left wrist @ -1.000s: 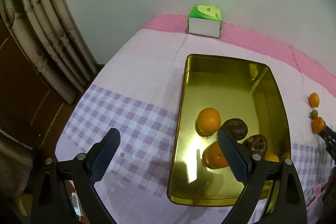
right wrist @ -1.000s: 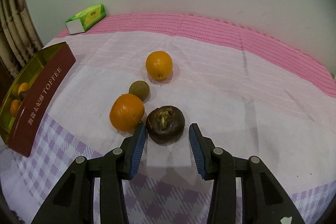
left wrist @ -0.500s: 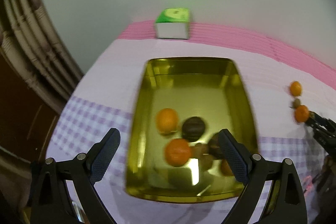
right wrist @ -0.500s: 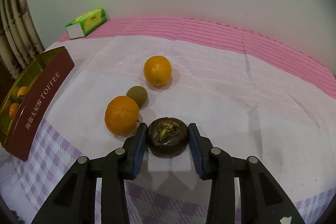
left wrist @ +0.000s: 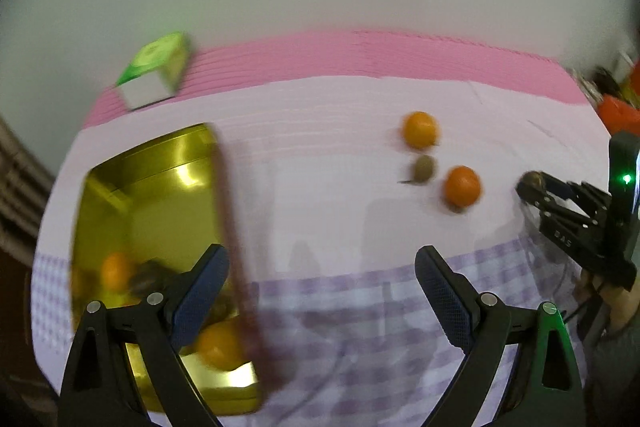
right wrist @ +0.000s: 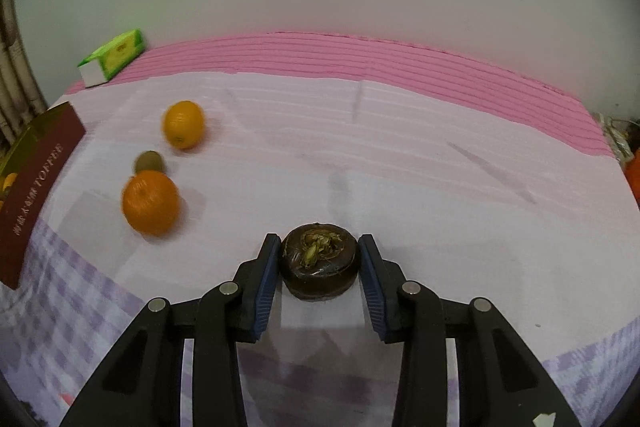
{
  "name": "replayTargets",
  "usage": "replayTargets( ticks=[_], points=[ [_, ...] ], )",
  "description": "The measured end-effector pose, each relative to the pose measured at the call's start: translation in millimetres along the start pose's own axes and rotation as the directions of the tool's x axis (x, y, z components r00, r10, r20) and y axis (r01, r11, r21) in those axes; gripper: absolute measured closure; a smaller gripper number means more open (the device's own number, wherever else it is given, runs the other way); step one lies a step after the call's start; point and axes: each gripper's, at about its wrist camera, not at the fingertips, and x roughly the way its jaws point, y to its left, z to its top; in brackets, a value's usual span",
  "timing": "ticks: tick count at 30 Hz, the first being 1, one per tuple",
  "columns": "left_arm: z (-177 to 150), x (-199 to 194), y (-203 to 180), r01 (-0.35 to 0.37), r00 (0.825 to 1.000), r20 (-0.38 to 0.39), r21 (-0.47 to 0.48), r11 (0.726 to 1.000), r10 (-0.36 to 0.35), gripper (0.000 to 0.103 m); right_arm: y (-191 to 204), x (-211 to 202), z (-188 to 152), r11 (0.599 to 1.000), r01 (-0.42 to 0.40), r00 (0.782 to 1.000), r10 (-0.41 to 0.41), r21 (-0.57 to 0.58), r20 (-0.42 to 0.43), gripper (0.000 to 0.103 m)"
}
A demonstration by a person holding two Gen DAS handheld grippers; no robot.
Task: Organize fruits
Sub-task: 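Grasp a mandarin with the left gripper while the right gripper holds the mangosteen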
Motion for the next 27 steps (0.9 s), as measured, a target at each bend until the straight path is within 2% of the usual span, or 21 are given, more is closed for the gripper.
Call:
replayTargets(
  ticks=[6, 16, 27],
  points=[
    [14, 29, -46, 0.073, 0.997, -0.039, 0.032, 0.997, -0.072, 0.009, -18, -1, -4, 0.999, 0.023, 1.0, -0.023, 0.032, -0.005, 0.067],
    [31, 56, -89, 0.118, 0.991, -0.072, 0.056, 0.991, -0.114, 0.012, -21, -2, -6, 0.999, 0.016, 1.0, -0.016, 0.046, -0.005, 0.066],
    [46, 85, -109, 0.125, 0.986, -0.111, 0.029, 0.992, -0.121, 0.036, -27, -5, -7, 0.999, 0.007, 1.0, -0.007, 0.053, -0.004, 0.065]
  ],
)
